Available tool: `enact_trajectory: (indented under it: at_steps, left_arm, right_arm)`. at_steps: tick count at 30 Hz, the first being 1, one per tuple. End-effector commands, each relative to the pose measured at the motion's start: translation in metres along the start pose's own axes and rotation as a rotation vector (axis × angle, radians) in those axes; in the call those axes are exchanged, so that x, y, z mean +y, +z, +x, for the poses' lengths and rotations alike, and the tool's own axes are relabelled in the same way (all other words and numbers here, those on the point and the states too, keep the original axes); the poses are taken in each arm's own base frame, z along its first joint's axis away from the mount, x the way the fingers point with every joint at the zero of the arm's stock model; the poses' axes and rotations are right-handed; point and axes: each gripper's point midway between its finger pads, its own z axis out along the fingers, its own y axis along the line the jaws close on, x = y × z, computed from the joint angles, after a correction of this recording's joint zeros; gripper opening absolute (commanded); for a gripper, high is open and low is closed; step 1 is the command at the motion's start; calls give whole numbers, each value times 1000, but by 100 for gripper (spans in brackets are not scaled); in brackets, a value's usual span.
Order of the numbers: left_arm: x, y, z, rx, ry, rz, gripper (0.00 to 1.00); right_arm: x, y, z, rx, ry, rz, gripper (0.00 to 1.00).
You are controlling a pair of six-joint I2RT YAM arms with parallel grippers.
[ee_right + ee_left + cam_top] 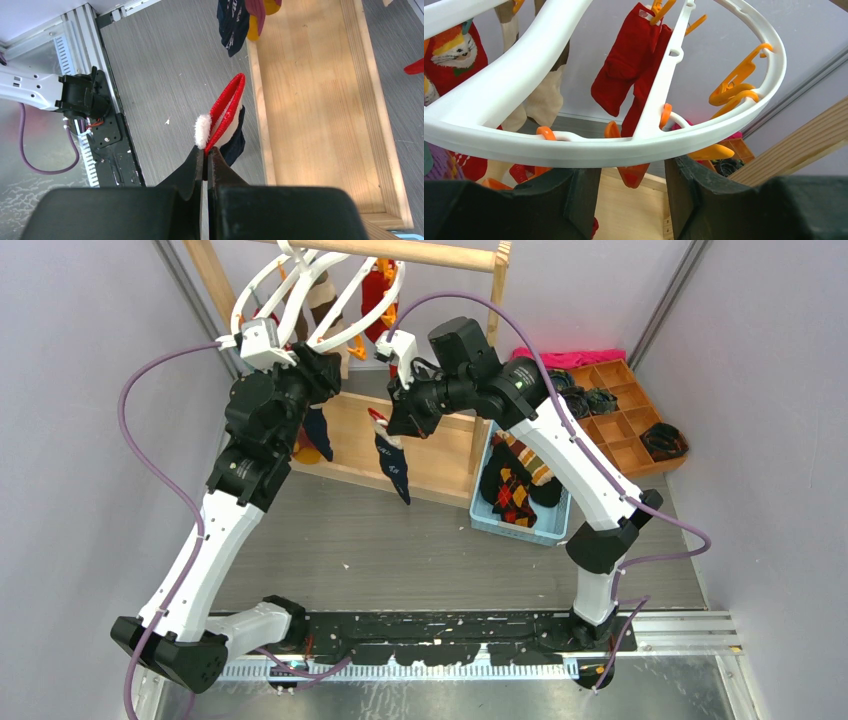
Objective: Clip the socks to the hanger
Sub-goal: Open the clamp at the hanger.
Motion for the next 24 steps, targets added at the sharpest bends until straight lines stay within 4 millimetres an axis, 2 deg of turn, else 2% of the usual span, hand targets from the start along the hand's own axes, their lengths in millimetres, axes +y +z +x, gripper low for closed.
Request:
enact_trajectory:
  at_steps: [1, 11, 12, 17, 21, 24]
  left_arm:
    - [-6, 3, -22, -89, -22, 21, 48]
    - [-7, 2, -26, -93, -26, 22, 26]
    - [-7, 2, -26, -92, -29, 21, 21]
    - [-8, 3, -21, -74, -35, 26, 8]
    - [-8, 2, -21, -74, -41, 28, 8]
    - [-8, 1, -23, -83, -43, 27, 18]
  right_arm:
    - [4, -8, -23, -76, -24, 1, 1]
    - [-2, -6, -24, -78, -34, 25, 1]
    - [-2, -5, -24, -79, -37, 28, 1]
    - [-6, -5, -28, -89, -55, 47, 1]
    - [-8, -2, -30, -95, -67, 55, 1]
    - [-8, -2, -31, -97, -67, 57, 1]
